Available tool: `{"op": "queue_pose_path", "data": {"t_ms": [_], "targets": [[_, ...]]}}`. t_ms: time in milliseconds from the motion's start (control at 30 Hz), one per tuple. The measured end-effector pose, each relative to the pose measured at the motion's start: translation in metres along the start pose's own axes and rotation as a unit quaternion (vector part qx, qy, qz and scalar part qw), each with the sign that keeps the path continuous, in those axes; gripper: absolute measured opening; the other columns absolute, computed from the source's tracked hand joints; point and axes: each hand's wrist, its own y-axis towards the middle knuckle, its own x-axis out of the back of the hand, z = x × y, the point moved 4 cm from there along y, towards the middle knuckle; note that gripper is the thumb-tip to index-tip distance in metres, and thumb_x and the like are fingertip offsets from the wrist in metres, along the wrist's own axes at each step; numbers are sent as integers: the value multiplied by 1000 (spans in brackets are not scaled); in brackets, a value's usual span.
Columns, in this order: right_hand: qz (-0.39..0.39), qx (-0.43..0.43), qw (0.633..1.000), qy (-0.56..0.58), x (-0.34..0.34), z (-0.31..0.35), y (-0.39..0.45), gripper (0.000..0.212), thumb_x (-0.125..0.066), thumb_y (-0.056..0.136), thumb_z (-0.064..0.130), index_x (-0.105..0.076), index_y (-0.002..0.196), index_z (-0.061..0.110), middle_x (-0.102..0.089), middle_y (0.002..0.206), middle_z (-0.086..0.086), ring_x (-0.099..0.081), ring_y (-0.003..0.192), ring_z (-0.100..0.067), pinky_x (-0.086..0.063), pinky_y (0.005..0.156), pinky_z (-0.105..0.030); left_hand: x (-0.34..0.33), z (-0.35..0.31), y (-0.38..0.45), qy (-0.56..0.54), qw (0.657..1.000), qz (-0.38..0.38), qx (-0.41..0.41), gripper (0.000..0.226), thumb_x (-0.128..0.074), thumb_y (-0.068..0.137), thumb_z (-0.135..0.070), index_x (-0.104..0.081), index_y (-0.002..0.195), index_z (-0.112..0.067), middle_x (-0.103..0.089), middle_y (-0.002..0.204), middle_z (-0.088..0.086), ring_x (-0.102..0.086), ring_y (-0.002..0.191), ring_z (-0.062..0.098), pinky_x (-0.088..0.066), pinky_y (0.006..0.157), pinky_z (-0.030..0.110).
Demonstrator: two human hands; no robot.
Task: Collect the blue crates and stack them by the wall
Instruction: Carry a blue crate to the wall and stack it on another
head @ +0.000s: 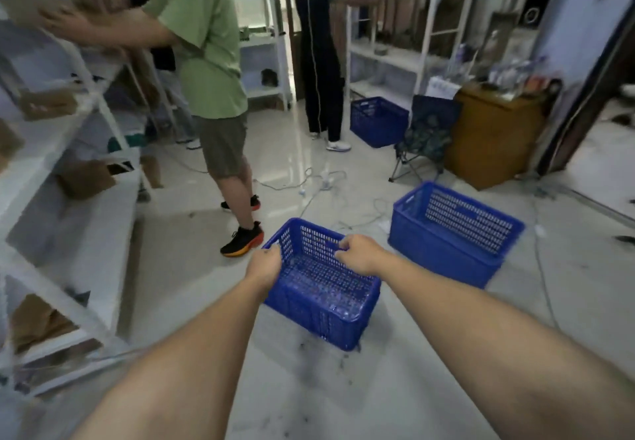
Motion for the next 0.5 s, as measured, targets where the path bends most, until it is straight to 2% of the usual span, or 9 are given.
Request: {"op": "queue_pose_path", "data": {"t_ms": [100,133,200,233,300,333,433,500], "targets": [[-8,-35,999,25,52,-68,12,34,-51,95,31,-63,118,9,-64,123,-13,-60,113,-30,-44,89,-30,-82,-8,32,-12,1000,7,27,55,-38,89,-45,-61,113,-2,-66,101,19,-62,88,34,-43,72,35],[-11,-46,998,37,65,-85,16,38,-51,95,31,-60,124,9,-61,128,-12,-58,117,-29,-43,91,-30,-103,-14,30,-15,999,13,37,55,-38,89,-45,-59,119,-3,-65,95,16,-61,84,32,-44,70,34],[-28,-64,996,62,90,-122,28,48,-50,94,34,-51,136,9,-54,139,-10,-52,125,-27,-41,98,-31,-147,-28,23,-27,998,30,44,50,-38,94,-40,-58,118,-1,-57,79,8,-55,72,25,-46,69,34],[-31,-72,994,75,99,-137,35,50,-49,94,35,-49,138,10,-52,142,-9,-51,127,-26,-40,100,-32,-164,-33,24,-25,998,37,45,47,-39,95,-39,-58,116,-2,-55,81,7,-56,77,25,-49,77,37],[-21,-86,992,86,107,-161,48,47,-49,93,35,-53,133,11,-56,134,-7,-54,117,-24,-41,98,-35,-186,-38,28,-25,997,38,55,47,-41,94,-40,-55,118,-3,-56,91,9,-59,93,30,-49,93,45],[-9,-91,992,86,109,-170,56,41,-48,93,34,-57,126,11,-59,124,-6,-55,107,-22,-44,95,-36,-193,-38,34,-32,997,37,63,46,-42,93,-40,-53,119,-4,-56,90,8,-59,92,30,-49,93,44],[8,-100,989,113,112,-184,93,24,-48,93,30,-62,95,11,-63,98,-4,-57,88,-19,-46,82,-36,-198,-38,57,-35,995,22,91,31,-42,94,-38,-54,103,-11,-49,77,4,-49,68,21,-43,66,34],[21,-109,985,134,108,-187,119,25,-48,93,27,-59,83,7,-62,88,-7,-58,84,-22,-45,77,-35,-194,-32,77,-30,993,23,114,28,-41,96,-39,-52,87,-15,-48,75,4,-48,66,21,-42,61,33]]}}
